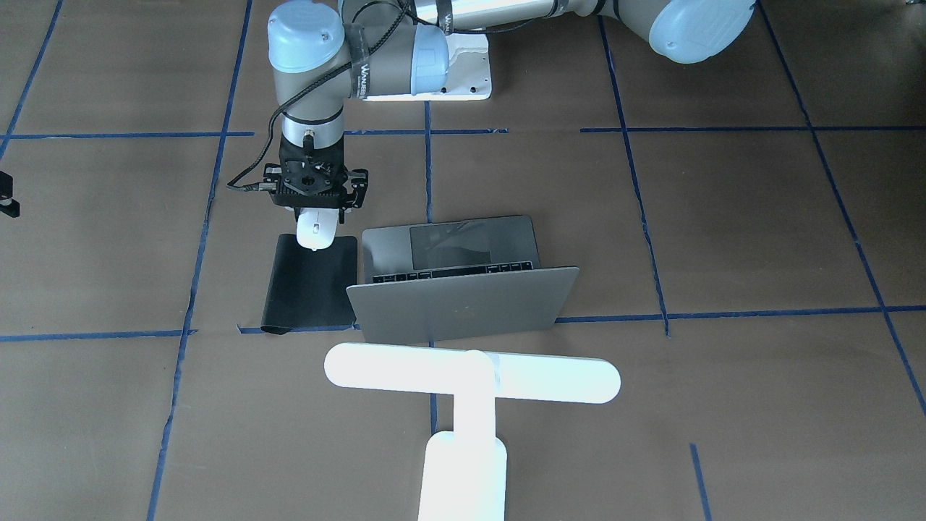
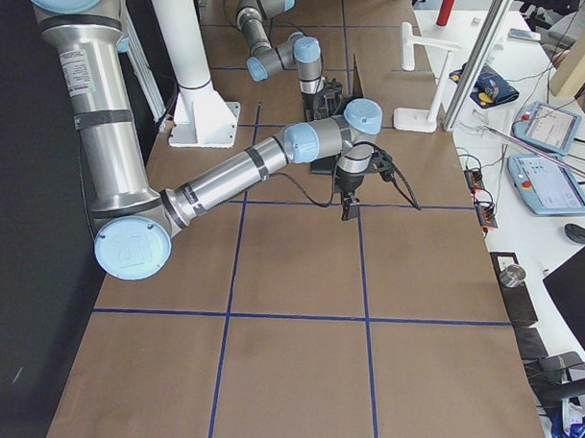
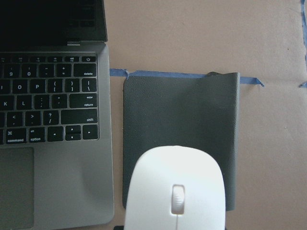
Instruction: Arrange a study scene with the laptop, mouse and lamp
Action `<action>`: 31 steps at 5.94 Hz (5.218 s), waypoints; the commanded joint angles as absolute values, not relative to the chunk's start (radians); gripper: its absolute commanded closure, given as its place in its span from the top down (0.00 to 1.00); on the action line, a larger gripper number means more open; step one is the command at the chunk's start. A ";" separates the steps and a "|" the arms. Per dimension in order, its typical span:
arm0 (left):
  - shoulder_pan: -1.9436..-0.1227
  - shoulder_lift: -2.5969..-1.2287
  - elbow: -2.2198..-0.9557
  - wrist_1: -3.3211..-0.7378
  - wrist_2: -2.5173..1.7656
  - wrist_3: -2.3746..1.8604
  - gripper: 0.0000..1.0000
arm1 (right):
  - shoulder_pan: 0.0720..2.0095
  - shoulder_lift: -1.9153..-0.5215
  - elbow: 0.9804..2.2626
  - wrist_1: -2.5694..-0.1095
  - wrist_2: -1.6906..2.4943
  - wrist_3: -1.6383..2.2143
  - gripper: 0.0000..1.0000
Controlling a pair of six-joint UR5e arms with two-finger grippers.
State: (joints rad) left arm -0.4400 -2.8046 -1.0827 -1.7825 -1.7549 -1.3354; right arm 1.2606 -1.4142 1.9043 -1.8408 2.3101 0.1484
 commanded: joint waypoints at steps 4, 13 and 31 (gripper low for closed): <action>-0.457 -2.835 -0.835 -2.023 -1.749 -1.333 0.04 | 1.259 -1.413 1.901 -1.841 2.310 0.153 1.00; -0.537 -2.792 -0.947 -1.977 -1.973 -1.371 1.00 | 1.273 -1.404 1.876 -1.839 2.300 0.164 1.00; -1.403 -1.456 -1.833 -1.538 -2.370 -0.118 1.00 | 1.623 -1.692 1.618 -1.471 2.378 -0.071 1.00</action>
